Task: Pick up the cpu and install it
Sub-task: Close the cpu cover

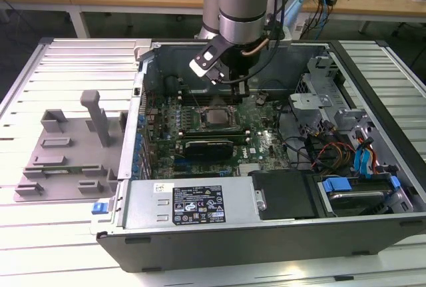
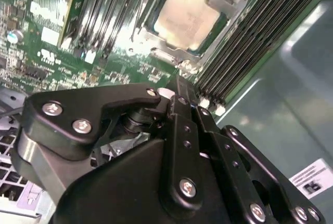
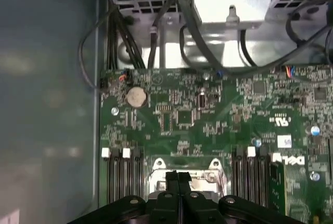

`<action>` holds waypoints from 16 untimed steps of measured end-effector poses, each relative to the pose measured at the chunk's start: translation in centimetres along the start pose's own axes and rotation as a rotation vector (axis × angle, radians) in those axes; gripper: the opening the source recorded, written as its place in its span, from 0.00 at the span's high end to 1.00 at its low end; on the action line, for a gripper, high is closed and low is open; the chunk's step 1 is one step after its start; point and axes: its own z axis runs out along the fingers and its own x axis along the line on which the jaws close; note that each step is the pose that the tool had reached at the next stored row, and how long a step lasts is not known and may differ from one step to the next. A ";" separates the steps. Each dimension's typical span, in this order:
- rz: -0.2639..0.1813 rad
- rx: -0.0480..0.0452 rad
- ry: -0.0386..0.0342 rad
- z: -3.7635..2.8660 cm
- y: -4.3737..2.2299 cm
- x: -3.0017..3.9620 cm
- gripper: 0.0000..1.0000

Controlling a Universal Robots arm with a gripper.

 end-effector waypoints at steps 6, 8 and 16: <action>0.006 0.0676 -0.0012 0.06 0.05 -0.01 0.89; 0.007 0.0884 -0.0017 0.06 0.06 -0.01 0.89; -0.120 0.1032 0.0044 0.10 0.06 -0.01 0.89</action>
